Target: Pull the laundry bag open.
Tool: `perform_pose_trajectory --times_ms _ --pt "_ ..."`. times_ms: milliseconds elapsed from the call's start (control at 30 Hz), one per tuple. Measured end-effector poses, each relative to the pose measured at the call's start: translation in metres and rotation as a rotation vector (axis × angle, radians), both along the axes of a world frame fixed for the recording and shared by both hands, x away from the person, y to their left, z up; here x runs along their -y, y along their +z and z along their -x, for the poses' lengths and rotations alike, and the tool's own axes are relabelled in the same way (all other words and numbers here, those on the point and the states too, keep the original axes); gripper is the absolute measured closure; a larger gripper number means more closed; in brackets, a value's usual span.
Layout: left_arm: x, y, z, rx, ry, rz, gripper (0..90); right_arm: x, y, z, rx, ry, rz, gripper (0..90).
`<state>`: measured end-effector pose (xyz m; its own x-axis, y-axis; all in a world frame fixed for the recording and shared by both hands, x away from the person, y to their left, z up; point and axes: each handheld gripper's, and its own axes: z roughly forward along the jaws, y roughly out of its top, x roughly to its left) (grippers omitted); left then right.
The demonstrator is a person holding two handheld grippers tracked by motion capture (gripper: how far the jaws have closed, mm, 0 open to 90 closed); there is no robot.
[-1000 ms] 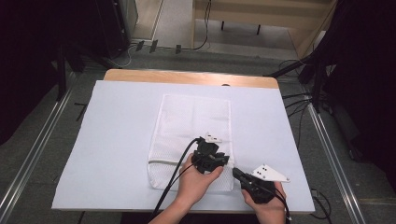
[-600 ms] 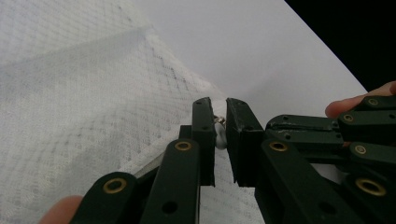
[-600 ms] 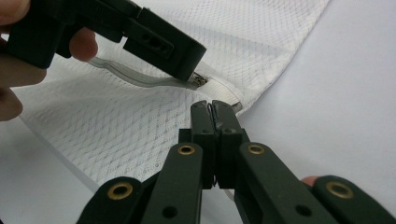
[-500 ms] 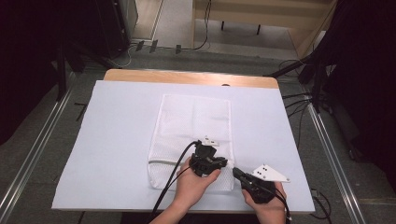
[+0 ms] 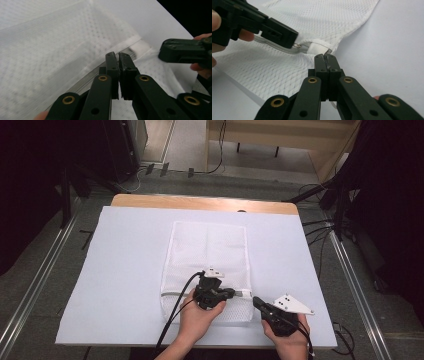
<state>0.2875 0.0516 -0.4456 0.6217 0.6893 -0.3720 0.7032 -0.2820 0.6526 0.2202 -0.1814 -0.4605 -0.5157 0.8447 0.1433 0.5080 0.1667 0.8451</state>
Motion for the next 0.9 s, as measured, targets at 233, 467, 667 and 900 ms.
perform_pose_trajectory --times_ms 233,467,667,900 --pt "-0.031 -0.003 0.0 0.008 0.062 -0.018 88.2 0.004 0.003 0.002 0.006 -0.02 0.011 90.0" --pt "-0.071 -0.006 0.004 0.019 0.132 -0.047 88.1 0.002 0.005 0.004 0.014 -0.016 0.025 90.0" --pt "-0.12 -0.01 0.009 0.008 0.226 -0.039 88.1 0.007 0.007 0.004 0.025 -0.037 0.028 90.0" --pt "-0.148 -0.011 0.018 0.006 0.271 -0.031 88.1 0.007 0.007 0.004 0.02 -0.035 0.022 90.0"
